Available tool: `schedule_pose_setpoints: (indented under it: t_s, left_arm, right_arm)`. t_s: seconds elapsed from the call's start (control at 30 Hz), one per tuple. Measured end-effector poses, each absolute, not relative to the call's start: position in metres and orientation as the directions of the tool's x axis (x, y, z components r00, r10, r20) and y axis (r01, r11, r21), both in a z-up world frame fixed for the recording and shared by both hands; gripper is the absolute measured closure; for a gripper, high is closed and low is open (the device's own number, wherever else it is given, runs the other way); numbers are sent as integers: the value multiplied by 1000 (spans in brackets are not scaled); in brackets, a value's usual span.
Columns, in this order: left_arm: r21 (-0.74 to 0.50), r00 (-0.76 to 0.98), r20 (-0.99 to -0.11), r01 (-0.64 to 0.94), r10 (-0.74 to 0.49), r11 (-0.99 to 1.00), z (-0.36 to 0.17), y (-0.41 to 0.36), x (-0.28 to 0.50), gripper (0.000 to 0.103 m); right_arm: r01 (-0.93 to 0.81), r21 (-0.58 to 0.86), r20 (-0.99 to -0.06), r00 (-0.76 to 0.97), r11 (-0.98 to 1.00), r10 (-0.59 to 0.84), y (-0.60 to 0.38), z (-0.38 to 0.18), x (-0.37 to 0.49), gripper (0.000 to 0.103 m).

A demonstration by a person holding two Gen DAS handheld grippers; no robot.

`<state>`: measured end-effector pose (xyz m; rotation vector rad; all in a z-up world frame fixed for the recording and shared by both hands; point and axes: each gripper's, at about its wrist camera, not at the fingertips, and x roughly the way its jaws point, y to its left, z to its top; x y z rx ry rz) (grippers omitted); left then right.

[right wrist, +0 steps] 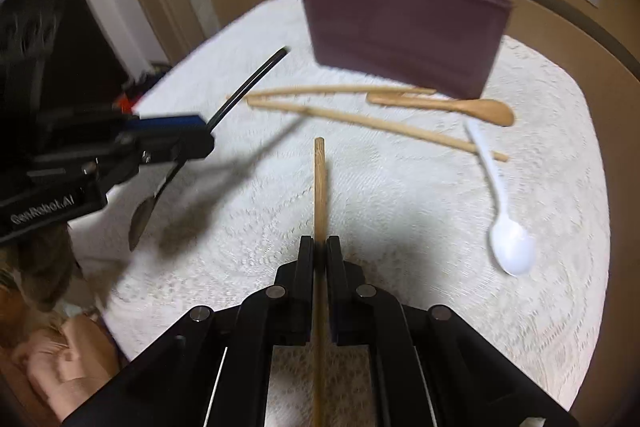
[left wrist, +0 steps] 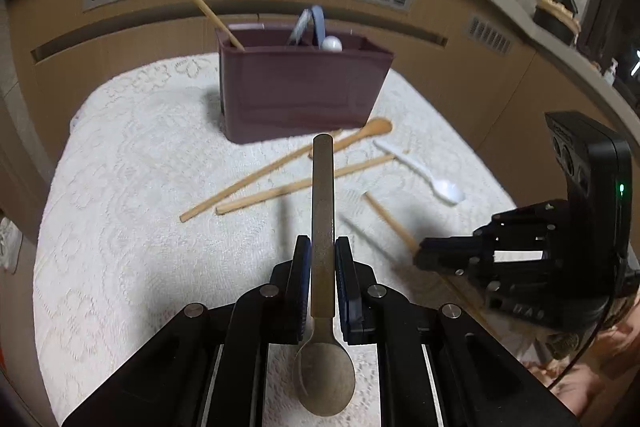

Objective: Organize utensils
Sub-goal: 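Close the left tool on the wooden spoon handle while the right tool grasps the chopstick, then lift the wooden spoon with the left tool while the right tool lifts the chopstick over the caddy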

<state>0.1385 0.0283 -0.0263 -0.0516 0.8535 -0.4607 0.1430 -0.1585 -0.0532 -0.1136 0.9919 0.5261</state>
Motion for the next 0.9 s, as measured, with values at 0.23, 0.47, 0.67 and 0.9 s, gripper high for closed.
schedule_pose_setpoints:
  t_s: [0.23, 0.47, 0.67, 0.9]
  left_arm:
    - [-302, 653, -601, 348, -461, 887, 9, 40, 117, 91]
    - [-257, 777, -417, 397, -472, 881, 84, 31, 111, 91]
    - [-232, 829, -337, 386, -446, 893, 126, 31, 118, 90]
    - [-288, 785, -452, 322, -424, 902, 73, 43, 128, 90]
  right_arm:
    - [-437, 207, -730, 526, 875, 436, -187, -14, 122, 96]
    - [-444, 231, -521, 695, 866, 496, -198, 71, 115, 96]
    - [-514, 124, -605, 638, 849, 475, -178, 84, 131, 93]
    - [-453, 107, -817, 467, 885, 337, -168, -37, 146, 80]
